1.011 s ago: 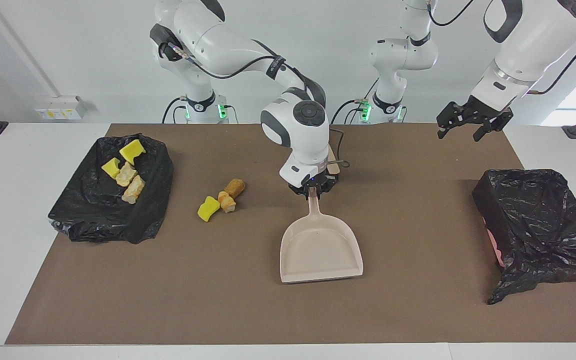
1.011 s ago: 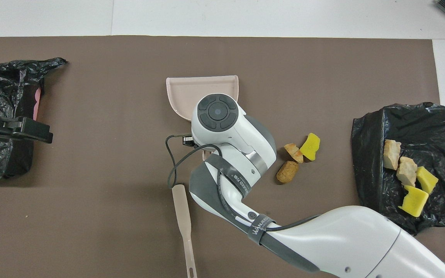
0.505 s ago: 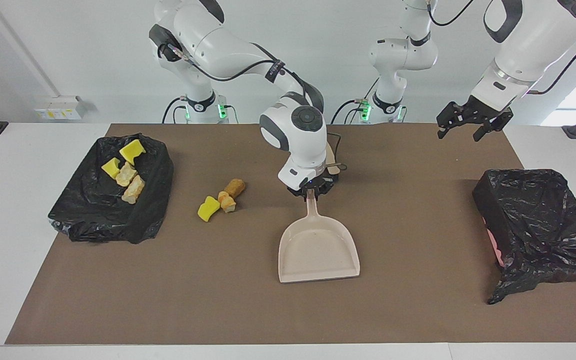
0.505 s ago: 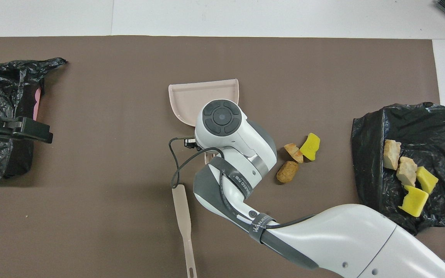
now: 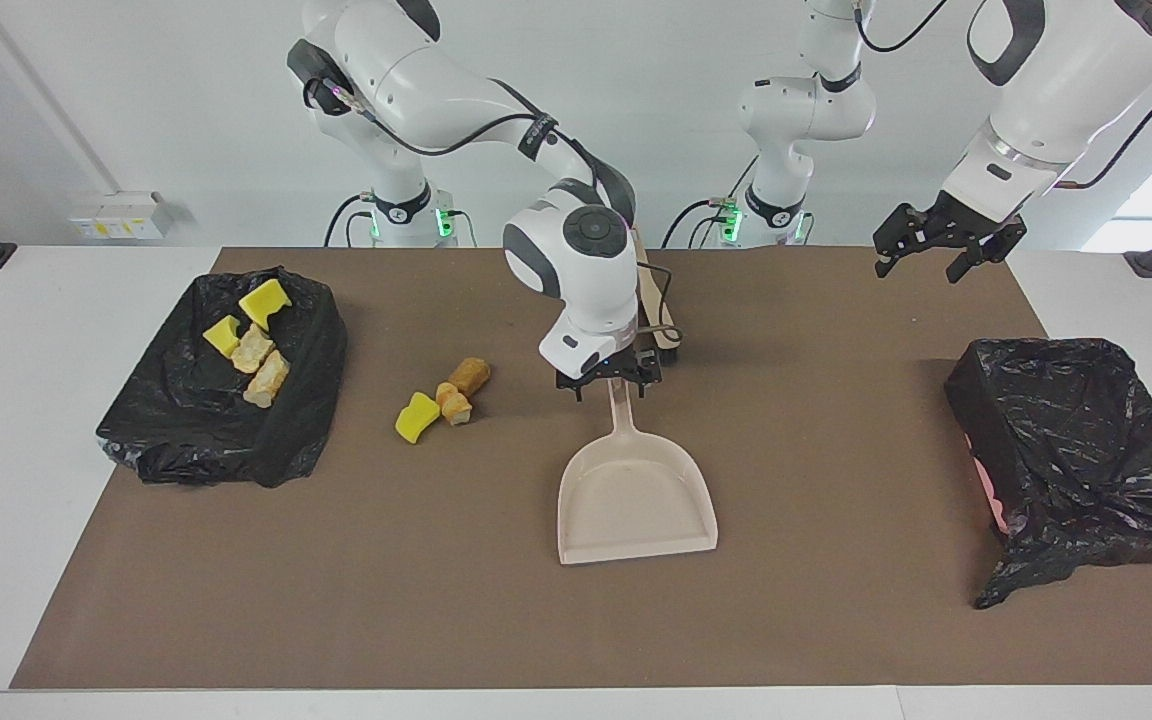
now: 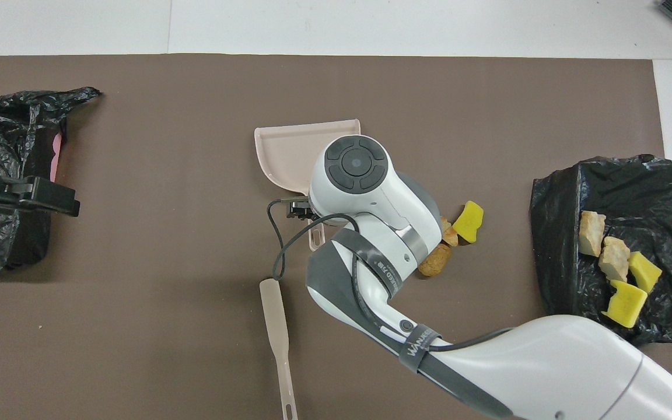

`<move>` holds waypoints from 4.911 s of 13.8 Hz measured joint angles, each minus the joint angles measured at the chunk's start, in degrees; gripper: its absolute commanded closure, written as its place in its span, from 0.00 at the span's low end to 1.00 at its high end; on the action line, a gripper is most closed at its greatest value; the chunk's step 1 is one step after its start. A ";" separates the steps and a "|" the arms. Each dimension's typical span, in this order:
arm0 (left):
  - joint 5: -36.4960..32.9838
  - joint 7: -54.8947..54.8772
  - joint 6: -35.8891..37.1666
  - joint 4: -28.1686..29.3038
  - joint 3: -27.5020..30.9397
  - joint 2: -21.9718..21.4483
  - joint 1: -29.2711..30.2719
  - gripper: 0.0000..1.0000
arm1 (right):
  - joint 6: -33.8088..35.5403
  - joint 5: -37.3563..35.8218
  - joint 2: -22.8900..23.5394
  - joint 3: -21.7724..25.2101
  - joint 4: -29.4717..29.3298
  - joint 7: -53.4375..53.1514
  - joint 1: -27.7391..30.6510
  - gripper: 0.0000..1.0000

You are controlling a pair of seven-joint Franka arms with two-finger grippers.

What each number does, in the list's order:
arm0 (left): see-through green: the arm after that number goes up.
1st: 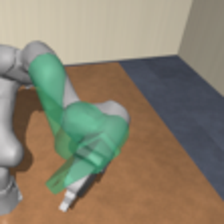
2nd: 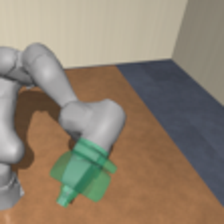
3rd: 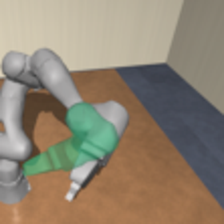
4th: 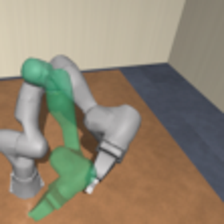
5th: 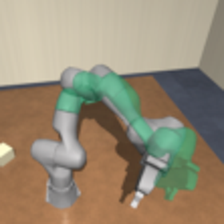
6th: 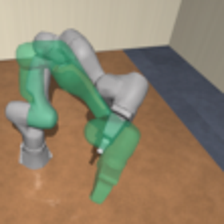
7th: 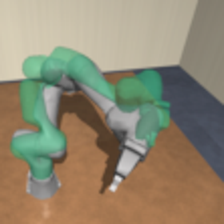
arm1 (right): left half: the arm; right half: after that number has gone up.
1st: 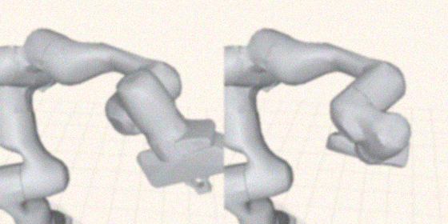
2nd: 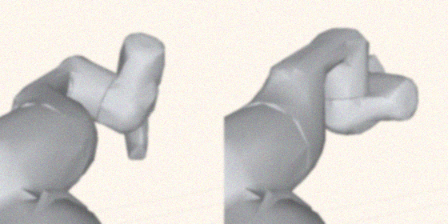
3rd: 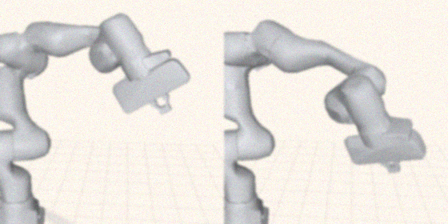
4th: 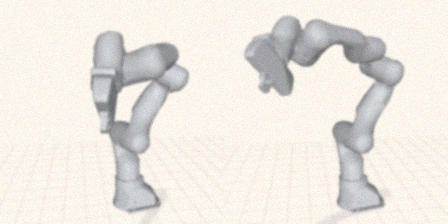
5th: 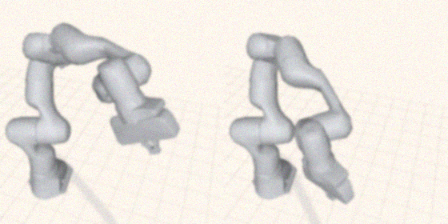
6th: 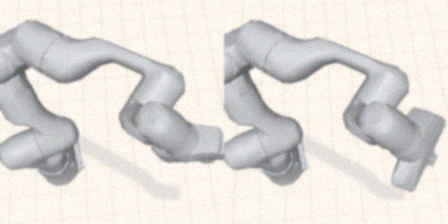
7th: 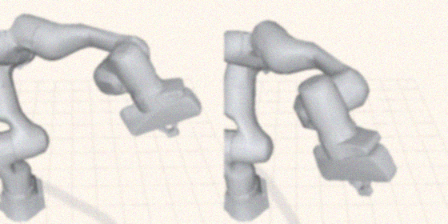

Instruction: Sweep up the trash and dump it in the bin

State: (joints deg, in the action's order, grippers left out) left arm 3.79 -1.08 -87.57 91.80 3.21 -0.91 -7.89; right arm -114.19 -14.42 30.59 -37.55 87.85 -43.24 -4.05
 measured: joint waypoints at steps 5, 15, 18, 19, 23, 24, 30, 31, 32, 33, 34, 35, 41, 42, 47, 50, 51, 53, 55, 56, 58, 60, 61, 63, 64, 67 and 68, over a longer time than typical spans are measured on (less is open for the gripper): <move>0.00 0.00 0.00 0.00 0.00 0.00 0.00 0.00 | 8.77 5.27 -6.80 -6.93 2.65 -0.05 0.33 0.00; 0.00 0.00 0.00 0.00 0.00 0.00 0.00 0.00 | -9.76 13.99 -16.87 -9.30 30.22 -3.06 -7.46 0.00; 0.00 0.00 0.00 0.00 0.00 0.00 0.00 0.00 | -13.06 16.34 -20.26 -9.34 34.00 -3.06 -8.50 0.00; 0.00 0.00 0.00 0.00 0.00 0.00 0.00 0.00 | -14.13 16.50 -20.84 -9.34 34.86 -3.06 -8.90 0.00; 0.00 0.00 0.00 0.00 0.00 0.00 0.00 0.00 | -15.34 16.53 -21.22 -9.28 36.94 -3.06 -9.66 0.56; 0.00 0.00 0.00 0.00 0.00 0.00 0.00 0.00 | -15.64 16.53 -21.22 -9.22 37.06 -3.06 -9.65 0.85; 0.00 0.00 0.00 0.00 0.00 0.00 0.00 0.00 | -19.13 16.53 -21.19 -9.00 38.06 -3.00 -9.61 1.00; 0.00 0.00 0.00 0.00 0.00 0.00 0.00 0.00 | -19.13 16.53 -21.19 -8.90 38.00 -3.00 -9.59 1.00; 0.00 0.00 0.00 0.00 0.00 0.00 0.00 0.00 | -19.13 16.53 -21.19 -8.79 37.90 -3.00 -9.54 1.00; 0.00 0.00 0.00 0.00 0.00 0.00 0.00 0.00 | -19.05 16.53 -21.21 -8.67 37.63 -3.04 -9.43 1.00; 0.00 0.00 0.00 0.00 0.00 0.00 0.00 0.00 | -18.36 16.53 -21.36 -8.62 37.15 -3.07 -9.09 1.00; 0.00 0.00 0.00 0.00 0.00 0.00 0.00 0.00 | -16.28 16.53 -21.93 -8.53 36.37 -3.08 -8.62 1.00; 0.00 0.00 0.00 0.00 0.00 0.00 0.00 0.00 | 9.61 24.79 -37.74 -4.84 31.96 3.45 -4.56 1.00; 0.00 0.00 0.00 0.00 0.00 0.00 0.00 0.00 | 14.15 26.30 -41.21 -2.59 31.96 7.18 -4.51 1.00; 0.00 0.00 0.00 0.00 0.00 0.00 0.00 0.00 | 21.56 25.82 -50.09 8.81 32.45 20.33 0.41 1.00; 0.00 -0.01 0.17 -0.02 -0.02 -0.04 0.00 0.00 | 18.66 21.82 -49.13 9.72 33.50 27.43 10.00 1.00; 0.00 -0.01 0.20 -0.06 -0.10 -0.24 0.00 0.00 | 17.31 19.37 -48.16 9.71 33.92 29.33 12.74 1.00; 0.00 -0.11 0.18 -0.07 -0.60 -0.89 -0.03 0.00 | 15.07 13.45 -45.09 9.74 34.53 31.59 16.45 1.00; 0.00 -0.15 -0.28 -0.07 -1.24 -1.18 -0.13 0.00 | 11.65 8.76 -40.84 9.74 35.70 31.55 17.76 1.00; 0.00 -0.27 -0.67 -0.03 -1.52 -1.06 -0.41 0.00 | 10.03 6.85 -38.67 9.71 36.40 31.26 18.03 1.00; 0.00 -0.37 -2.16 0.05 -1.75 0.07 -2.50 0.00 | 8.34 4.66 -35.41 9.71 37.47 31.14 18.85 1.00; 0.00 -0.37 -4.17 0.09 -1.92 2.03 -4.76 0.00 | 5.81 4.31 -34.59 9.52 39.59 31.14 18.88 1.00; 0.00 -0.36 -5.18 0.11 -1.95 3.14 -6.09 0.00 | 3.83 4.31 -34.59 9.32 41.05 31.07 18.85 1.00; 0.01 0.23 -7.39 0.12 -2.00 5.41 -9.15 0.00 | 2.00 4.34 -34.54 9.00 43.14 29.94 18.60 1.00; 0.01 1.57 -8.74 0.13 -2.03 6.55 -10.76 0.00 | 1.37 4.55 -34.38 8.85 43.85 28.47 18.03 1.00; 0.01 6.17 -12.97 0.14 -2.19 9.77 -15.48 0.00 | -0.92 6.34 -33.52 8.61 44.35 24.42 14.32 1.00; 0.01 7.25 -13.54 0.18 -2.19 10.93 -17.08 0.00 | -0.99 6.59 -33.49 8.55 44.35 23.80 13.20 1.00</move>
State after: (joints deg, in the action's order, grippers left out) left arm 3.80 6.17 -101.11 91.98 1.02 10.02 -24.97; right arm -115.18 -7.83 -2.91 -29.01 132.20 -19.44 9.15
